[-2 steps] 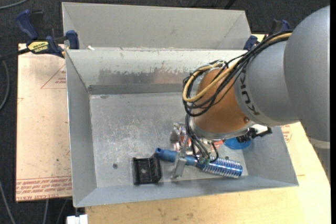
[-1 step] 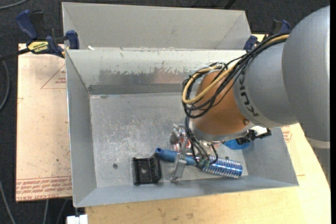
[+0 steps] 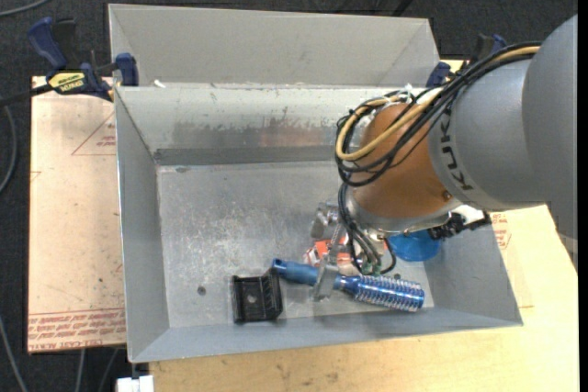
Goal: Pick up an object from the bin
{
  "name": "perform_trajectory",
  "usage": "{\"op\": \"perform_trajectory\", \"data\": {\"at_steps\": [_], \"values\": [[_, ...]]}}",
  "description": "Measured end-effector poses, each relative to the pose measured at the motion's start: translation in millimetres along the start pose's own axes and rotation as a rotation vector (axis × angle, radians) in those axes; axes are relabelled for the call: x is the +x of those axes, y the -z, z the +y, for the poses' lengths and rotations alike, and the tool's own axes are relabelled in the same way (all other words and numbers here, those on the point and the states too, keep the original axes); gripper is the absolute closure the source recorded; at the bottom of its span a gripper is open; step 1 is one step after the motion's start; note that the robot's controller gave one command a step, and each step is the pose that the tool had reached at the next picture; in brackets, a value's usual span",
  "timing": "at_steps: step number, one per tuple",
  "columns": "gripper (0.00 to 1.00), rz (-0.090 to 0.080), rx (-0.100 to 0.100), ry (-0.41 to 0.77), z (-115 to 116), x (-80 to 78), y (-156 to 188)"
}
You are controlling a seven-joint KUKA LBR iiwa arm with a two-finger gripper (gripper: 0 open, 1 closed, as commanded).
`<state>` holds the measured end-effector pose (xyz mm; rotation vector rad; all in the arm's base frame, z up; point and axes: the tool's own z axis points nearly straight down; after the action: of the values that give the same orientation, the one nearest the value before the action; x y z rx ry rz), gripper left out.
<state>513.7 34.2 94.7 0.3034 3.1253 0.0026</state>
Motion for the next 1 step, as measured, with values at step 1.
{"op": "perform_trajectory", "data": {"at_steps": [1], "values": [[0.00, -0.005, -0.004, -0.121, -0.6, -15.8, 0.5]]}}
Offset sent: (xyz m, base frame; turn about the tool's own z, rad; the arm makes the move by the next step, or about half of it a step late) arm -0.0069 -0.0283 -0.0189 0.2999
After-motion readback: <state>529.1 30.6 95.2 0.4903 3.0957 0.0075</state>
